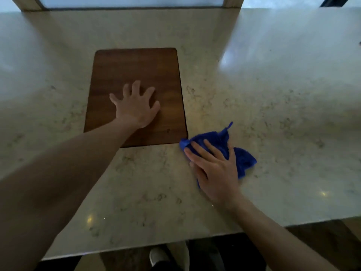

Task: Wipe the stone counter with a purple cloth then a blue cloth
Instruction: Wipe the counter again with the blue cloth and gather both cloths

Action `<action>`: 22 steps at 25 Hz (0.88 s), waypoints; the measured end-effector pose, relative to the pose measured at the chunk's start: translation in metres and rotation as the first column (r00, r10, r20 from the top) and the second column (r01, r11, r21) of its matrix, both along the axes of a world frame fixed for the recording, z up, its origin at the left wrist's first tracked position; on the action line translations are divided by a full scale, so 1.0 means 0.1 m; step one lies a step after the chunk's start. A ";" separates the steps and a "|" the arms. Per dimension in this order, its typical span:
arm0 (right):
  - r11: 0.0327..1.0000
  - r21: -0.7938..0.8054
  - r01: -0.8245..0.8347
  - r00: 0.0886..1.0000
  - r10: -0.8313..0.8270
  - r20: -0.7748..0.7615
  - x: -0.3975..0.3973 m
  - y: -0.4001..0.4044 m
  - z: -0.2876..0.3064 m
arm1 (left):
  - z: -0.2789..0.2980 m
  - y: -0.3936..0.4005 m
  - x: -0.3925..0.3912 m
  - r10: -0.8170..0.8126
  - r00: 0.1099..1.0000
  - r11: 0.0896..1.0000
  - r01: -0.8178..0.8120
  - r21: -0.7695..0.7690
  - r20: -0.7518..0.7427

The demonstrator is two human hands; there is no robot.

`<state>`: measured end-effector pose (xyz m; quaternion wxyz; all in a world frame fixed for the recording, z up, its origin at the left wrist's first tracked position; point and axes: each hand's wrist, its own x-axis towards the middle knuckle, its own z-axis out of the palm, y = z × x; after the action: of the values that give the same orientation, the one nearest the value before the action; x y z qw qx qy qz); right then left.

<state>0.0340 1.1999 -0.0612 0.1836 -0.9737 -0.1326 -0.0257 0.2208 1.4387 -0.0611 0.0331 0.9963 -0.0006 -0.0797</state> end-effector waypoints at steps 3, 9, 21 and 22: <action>0.999 0.023 0.035 0.999 -0.034 -0.007 -0.76 0.02 0.00 | -0.06 0.11 -0.40 0.011 1.000 1.000 -0.011 0.010 -0.015; 0.991 -0.126 0.048 0.999 -0.050 -0.016 -1.67 0.05 -0.06 | -0.18 0.14 -0.71 0.019 1.000 1.000 -0.019 -0.016 0.007; 0.978 -0.189 0.084 0.995 -0.094 -0.044 1.33 -0.05 -0.10 | -0.16 0.17 -0.70 -0.047 0.999 0.998 0.047 0.044 0.016; 0.982 -0.174 0.074 0.995 -0.083 -0.047 1.79 -0.09 -0.12 | -0.15 0.17 -0.70 -0.043 0.999 0.998 0.043 0.046 0.010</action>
<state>0.2130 1.1906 -0.0736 0.1013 -0.9907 -0.0910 0.0048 0.1507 1.4558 -0.0764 0.0087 0.9969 -0.0203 -0.0749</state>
